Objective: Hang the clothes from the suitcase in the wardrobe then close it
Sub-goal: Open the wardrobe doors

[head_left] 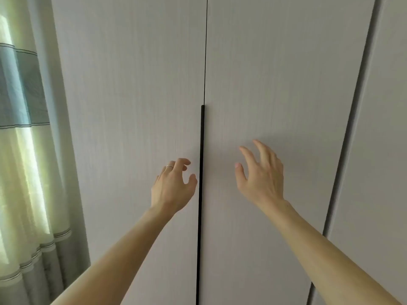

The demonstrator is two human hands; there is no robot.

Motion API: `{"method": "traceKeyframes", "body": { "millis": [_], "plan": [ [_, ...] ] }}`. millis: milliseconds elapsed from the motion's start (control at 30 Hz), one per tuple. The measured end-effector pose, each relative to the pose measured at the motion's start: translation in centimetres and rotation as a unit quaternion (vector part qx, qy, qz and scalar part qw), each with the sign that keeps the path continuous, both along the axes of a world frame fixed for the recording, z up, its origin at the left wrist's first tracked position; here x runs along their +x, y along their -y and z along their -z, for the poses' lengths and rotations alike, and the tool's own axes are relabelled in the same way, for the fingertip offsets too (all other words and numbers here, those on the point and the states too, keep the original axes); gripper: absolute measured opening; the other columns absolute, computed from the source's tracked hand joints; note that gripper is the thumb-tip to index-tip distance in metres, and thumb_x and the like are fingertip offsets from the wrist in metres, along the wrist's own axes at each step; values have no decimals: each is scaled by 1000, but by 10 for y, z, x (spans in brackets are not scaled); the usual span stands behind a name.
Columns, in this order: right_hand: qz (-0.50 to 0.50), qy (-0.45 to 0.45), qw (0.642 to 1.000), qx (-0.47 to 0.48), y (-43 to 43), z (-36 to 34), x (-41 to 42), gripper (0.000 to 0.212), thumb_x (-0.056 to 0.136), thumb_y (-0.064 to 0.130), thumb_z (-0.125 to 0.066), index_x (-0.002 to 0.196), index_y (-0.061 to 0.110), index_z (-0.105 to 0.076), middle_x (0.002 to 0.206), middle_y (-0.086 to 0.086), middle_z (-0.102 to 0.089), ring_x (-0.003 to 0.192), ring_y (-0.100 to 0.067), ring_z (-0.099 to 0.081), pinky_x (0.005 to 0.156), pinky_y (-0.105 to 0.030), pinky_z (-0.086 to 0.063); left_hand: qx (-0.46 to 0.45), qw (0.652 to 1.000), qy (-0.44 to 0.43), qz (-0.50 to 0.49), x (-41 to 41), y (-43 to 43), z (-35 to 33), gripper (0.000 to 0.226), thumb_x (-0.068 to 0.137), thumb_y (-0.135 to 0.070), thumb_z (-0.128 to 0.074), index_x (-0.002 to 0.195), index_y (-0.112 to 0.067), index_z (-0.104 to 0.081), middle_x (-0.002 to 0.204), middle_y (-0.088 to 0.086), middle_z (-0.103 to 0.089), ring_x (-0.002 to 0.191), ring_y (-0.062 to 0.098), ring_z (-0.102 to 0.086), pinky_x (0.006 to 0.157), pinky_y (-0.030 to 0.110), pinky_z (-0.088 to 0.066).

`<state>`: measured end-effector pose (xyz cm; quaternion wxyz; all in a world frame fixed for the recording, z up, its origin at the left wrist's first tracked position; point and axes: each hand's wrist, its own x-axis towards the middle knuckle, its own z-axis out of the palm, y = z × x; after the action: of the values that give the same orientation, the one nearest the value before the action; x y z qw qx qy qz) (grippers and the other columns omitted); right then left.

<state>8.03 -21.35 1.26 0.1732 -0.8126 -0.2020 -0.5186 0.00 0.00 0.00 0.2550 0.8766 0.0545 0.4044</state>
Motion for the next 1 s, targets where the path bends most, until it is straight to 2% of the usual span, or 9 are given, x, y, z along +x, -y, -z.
{"method": "traceKeyframes", "body": {
  "millis": [167,267,367,467,567,733,867,933,1000],
  "plan": [
    [11,8,1000,-28,-13,37,26,58,92,36,-52,147,17,-47,160,-16,-28,146,-36,-27,109,-52,-35,-53,995,-79,4,13,12,45,32,95,-41,-54,126,-36,-47,119,-19,-54,103,8,-55,71,30,-46],
    [31,16,998,-50,-13,63,47,70,94,41,-52,157,21,-28,165,-13,-13,153,-34,-10,117,-60,-19,-86,992,-95,16,24,16,67,25,95,-39,-52,119,-36,-49,115,-19,-54,103,8,-56,73,31,-48],
    [48,37,996,-63,-12,87,68,69,98,51,-44,158,27,-18,166,-10,-9,154,-29,-2,120,-61,-6,-97,989,-112,25,30,25,83,15,95,-35,-51,109,-30,-47,107,-14,-54,97,13,-58,75,38,-54],
    [54,59,995,-54,-13,101,83,66,100,55,-35,158,30,-16,165,-7,-8,154,-26,1,120,-59,-1,-105,987,-118,16,36,35,89,12,96,-30,-49,105,-23,-45,99,-8,-53,85,20,-58,70,42,-54],
    [51,70,995,-46,-16,101,87,64,101,56,-34,158,30,-19,165,-6,-9,154,-24,2,120,-58,1,-120,985,-125,-1,41,39,93,6,98,-25,-45,98,-19,-42,89,-6,-51,76,24,-55,65,39,-48],
    [41,48,997,-46,-13,102,83,64,101,56,-33,158,32,-17,165,-3,-4,153,-22,7,120,-56,4,-129,983,-127,-31,37,47,100,5,100,-21,-44,100,-16,-43,92,-2,-54,80,26,-55,63,34,-37],
    [36,-15,996,-76,-11,98,77,66,102,56,-25,158,34,2,165,-1,14,151,-23,21,119,-54,14,-127,982,-128,-51,18,54,102,7,102,-24,-45,102,-17,-43,98,-2,-57,82,24,-56,68,33,-37],
    [36,-47,995,-80,-12,95,69,66,103,54,-25,158,33,4,164,-3,18,150,-24,23,118,-57,13,-125,981,-135,-59,1,57,100,10,103,-26,-44,103,-16,-44,99,-2,-58,84,24,-56,70,33,-38],
    [37,-82,993,-75,-14,89,55,68,103,53,-28,159,29,0,166,-6,15,150,-27,22,119,-63,5,-130,980,-141,-55,-21,57,99,10,103,-28,-45,103,-19,-44,101,-5,-59,86,22,-56,71,32,-38]
  ]
}}
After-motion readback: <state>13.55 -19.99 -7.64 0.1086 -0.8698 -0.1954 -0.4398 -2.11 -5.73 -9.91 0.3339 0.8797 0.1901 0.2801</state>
